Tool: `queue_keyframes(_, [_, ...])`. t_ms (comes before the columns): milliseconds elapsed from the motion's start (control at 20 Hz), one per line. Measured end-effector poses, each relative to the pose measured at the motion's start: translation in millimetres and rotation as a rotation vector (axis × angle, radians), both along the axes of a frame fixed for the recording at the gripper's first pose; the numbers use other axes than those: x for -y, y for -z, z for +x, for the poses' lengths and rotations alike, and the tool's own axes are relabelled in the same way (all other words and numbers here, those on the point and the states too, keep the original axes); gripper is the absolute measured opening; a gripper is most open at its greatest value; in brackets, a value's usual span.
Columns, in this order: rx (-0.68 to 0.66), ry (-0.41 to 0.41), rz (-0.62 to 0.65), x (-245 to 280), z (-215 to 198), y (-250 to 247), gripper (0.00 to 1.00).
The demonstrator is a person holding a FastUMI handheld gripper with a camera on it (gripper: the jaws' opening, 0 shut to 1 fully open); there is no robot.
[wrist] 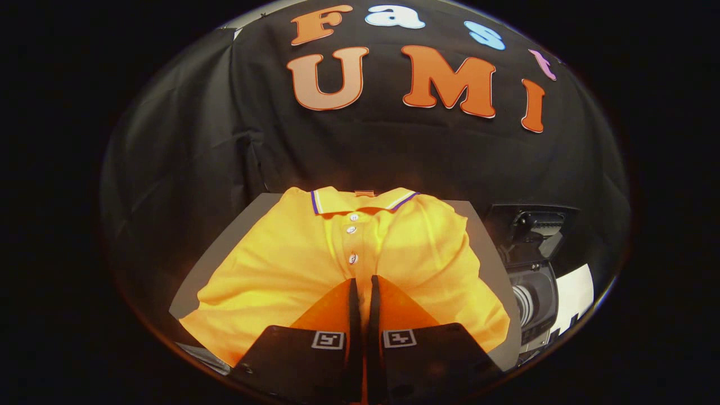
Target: Put the clothes into the washing machine and then close the washing machine lid.
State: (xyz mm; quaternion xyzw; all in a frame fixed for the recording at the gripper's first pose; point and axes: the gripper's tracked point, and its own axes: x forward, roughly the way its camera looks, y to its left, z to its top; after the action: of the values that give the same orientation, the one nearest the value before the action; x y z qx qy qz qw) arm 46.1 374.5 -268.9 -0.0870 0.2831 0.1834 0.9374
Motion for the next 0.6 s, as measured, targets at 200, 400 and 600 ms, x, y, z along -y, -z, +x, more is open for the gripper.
queue_keyframes(200, [-0.054, 0.003, 0.056, 6.8, 3.0, -5.9, 0.08])
queue_keyframes(400, [-0.035, 0.037, 0.096, 15.5, 10.3, -24.1, 0.08])
queue_keyframes(600, [0.006, 0.038, 0.113, 15.8, 21.6, -44.4, 0.08])
